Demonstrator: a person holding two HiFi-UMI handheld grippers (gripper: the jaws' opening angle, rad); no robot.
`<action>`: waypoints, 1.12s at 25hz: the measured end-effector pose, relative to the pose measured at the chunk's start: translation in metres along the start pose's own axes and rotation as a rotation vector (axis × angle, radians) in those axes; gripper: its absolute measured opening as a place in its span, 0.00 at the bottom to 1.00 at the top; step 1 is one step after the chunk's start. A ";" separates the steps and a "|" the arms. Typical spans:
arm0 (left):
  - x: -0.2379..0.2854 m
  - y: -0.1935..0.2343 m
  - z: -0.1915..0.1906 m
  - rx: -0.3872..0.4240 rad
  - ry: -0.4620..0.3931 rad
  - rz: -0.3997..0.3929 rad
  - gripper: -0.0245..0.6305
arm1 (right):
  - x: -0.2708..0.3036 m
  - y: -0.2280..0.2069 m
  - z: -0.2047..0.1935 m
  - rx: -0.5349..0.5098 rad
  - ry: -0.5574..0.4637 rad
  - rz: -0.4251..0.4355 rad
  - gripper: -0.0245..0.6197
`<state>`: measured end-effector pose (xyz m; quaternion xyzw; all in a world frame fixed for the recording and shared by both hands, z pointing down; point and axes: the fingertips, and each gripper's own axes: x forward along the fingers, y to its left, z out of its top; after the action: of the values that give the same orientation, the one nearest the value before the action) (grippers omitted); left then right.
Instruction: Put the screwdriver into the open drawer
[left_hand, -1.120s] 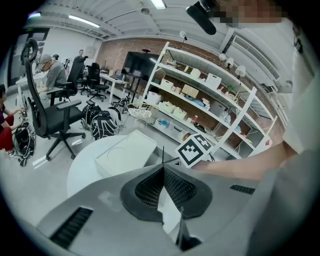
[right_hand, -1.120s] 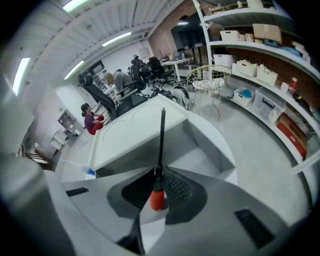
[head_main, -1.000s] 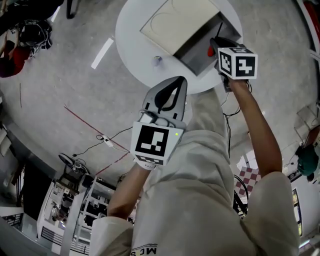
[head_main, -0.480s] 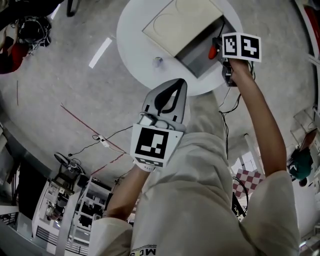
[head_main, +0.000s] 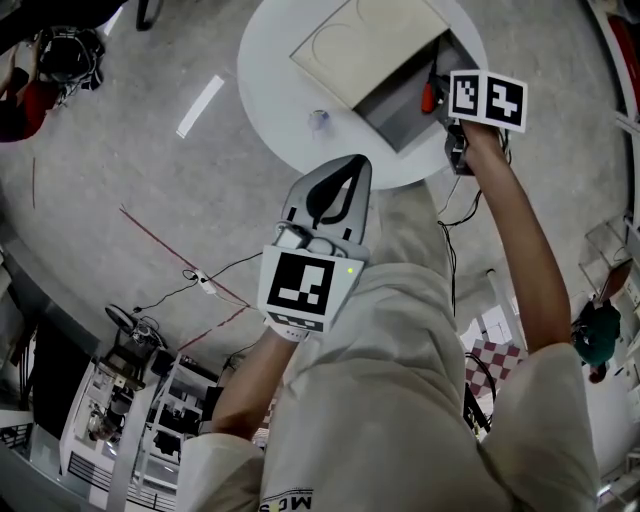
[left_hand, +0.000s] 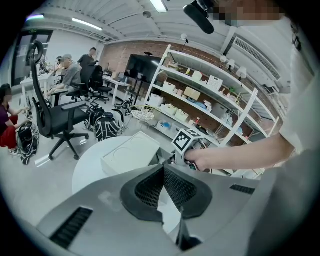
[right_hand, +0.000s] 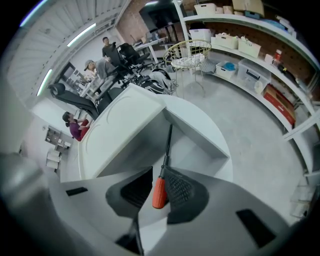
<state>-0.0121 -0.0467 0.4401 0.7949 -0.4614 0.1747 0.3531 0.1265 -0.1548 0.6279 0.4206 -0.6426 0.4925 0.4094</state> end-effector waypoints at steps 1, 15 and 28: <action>-0.001 -0.001 0.000 0.002 -0.002 -0.002 0.05 | -0.002 0.001 0.000 -0.002 -0.006 -0.003 0.24; -0.028 -0.015 0.016 0.048 -0.057 -0.012 0.05 | -0.072 0.033 -0.001 -0.057 -0.217 0.023 0.22; -0.068 -0.035 0.034 0.082 -0.137 -0.022 0.05 | -0.186 0.048 -0.024 -0.122 -0.468 0.049 0.21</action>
<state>-0.0185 -0.0178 0.3615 0.8240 -0.4680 0.1347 0.2895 0.1415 -0.0982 0.4437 0.4821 -0.7584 0.3518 0.2619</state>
